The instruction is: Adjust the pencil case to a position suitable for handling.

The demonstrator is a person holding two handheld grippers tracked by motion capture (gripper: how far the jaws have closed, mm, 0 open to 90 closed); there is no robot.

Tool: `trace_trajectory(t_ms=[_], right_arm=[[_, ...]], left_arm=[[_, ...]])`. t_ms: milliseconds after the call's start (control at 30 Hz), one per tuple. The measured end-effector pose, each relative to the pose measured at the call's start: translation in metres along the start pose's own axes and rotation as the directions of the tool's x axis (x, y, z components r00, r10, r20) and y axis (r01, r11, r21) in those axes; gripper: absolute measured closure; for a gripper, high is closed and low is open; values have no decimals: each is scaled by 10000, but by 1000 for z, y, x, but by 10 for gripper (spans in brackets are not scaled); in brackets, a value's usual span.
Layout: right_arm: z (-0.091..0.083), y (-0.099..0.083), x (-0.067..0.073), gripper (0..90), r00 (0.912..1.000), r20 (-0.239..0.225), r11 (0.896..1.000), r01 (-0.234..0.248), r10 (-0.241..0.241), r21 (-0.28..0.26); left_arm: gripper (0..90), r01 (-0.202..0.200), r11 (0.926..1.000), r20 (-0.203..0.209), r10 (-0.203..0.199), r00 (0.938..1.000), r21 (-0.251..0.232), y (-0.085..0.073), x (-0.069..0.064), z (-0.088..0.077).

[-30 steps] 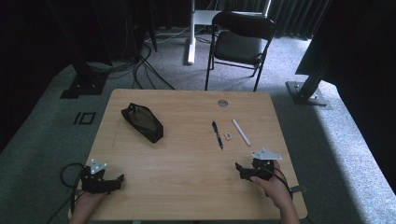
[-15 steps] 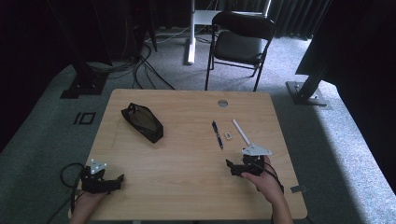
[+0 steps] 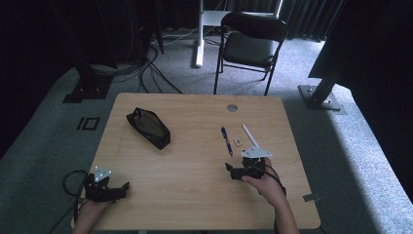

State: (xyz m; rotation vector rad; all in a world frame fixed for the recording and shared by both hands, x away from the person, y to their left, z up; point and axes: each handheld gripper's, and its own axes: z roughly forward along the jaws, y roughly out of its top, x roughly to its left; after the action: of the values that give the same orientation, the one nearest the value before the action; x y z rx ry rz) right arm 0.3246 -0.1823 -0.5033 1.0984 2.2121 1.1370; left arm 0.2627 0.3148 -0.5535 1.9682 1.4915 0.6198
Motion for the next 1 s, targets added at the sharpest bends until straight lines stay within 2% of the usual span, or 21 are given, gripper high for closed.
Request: trace_trajectory(t_ms=[467,833,1000], right_arm=[[9,8,12,129,9995,-249,9998,176,-178,-118],[15,26,24,129,9975,-446,9982,536,-548,-277],[20,36,29,129,9969,-544,9977,545,-567,-402]], left_arm=[[5,0,10000,7,0,10000,22,0,0,0],[5,0,10000,8,0,10000,22,0,0,0],[5,0,10000,9,0,10000,21,0,0,0]])
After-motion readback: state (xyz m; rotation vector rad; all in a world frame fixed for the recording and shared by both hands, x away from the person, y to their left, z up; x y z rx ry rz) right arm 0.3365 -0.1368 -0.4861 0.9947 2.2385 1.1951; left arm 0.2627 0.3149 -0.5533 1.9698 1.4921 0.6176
